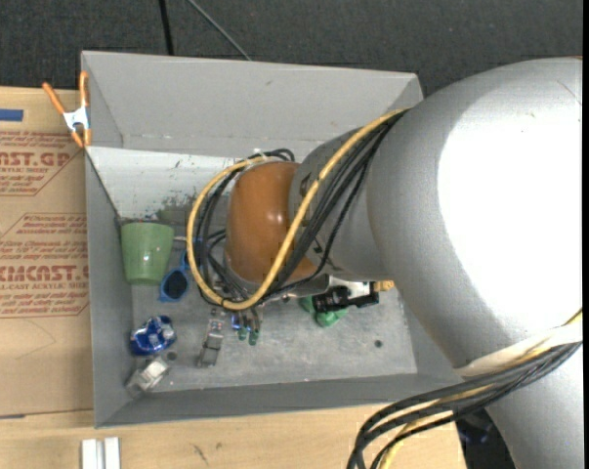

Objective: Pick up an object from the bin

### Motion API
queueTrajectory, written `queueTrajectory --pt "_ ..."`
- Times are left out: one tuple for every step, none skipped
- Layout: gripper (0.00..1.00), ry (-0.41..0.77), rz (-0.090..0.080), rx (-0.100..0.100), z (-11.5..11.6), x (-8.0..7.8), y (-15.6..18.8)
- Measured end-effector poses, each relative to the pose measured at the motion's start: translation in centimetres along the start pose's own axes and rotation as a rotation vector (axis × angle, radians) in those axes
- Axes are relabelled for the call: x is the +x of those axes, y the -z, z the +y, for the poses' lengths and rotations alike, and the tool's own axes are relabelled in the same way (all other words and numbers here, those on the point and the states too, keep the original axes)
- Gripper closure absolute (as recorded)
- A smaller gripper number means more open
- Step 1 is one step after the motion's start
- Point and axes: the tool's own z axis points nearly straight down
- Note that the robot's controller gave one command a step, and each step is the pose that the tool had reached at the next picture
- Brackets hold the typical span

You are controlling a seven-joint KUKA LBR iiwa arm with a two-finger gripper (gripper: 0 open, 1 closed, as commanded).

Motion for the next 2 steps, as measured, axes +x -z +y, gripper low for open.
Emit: queueTrajectory --pt "0.0 -0.06 -0.008 -0.003 7.73 1.41 1.54" --pt "1.0 -0.064 -0.004 0.002 7.3 1.36 1.39"
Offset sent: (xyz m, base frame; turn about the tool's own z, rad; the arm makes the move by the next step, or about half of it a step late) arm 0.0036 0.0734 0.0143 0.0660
